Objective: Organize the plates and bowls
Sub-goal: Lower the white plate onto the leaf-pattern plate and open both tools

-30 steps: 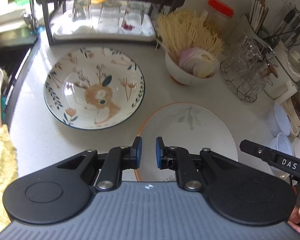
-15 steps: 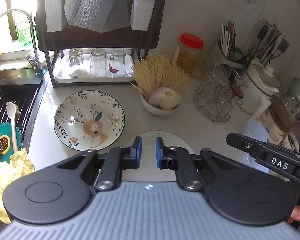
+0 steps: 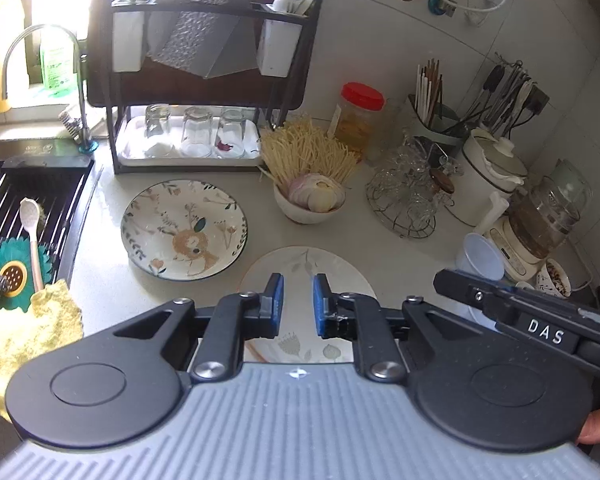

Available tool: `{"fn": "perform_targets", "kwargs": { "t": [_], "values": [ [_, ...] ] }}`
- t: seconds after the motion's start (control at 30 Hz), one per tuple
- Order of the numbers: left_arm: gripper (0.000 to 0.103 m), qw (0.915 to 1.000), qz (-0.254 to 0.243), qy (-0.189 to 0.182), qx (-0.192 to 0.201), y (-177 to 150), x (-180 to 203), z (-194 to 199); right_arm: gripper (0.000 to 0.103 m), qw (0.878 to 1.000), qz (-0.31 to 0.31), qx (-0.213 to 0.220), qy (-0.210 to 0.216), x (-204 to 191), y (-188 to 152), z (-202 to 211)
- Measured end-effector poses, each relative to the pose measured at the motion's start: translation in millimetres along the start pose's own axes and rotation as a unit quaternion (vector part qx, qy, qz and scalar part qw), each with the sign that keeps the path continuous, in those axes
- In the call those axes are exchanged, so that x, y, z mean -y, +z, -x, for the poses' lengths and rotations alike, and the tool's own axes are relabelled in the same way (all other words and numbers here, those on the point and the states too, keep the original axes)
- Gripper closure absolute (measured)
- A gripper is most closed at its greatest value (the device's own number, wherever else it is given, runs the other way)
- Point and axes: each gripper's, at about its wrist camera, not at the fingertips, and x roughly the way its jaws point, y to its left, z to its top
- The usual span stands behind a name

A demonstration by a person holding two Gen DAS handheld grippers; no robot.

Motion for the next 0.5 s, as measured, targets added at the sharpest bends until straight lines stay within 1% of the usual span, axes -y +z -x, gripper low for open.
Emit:
{"fn": "perform_targets", "kwargs": {
  "t": [0.07,0.27,0.43,0.47,0.5],
  "values": [
    [0.085,1.0,-0.001,-0.006,0.004,-6,-6,9,0.084,1.0,-0.004,-0.005,0.002,-8,-7,3],
    [0.084,1.0,-0.006,-0.007,0.001,-28,-22,31,0.084,1.0,0.011,-0.012,-0.001,-36,-31,12],
    [0.084,0.9999,-0.007,-0.008,0.001,-45,-36,48,0.084,1.0,0.003,-0.014,-0.003,-55,-49,20],
    [0.082,0.9999,-0.009,-0.01,0.001,-49,-39,52,0.084,1.0,0.002,-0.014,-0.004,-59,-51,21],
    [0.078,0.9999,-0.01,-0.013,0.0,-52,-43,53,0.084,1.0,0.002,-0.013,-0.003,-63,-55,22]
  ]
}}
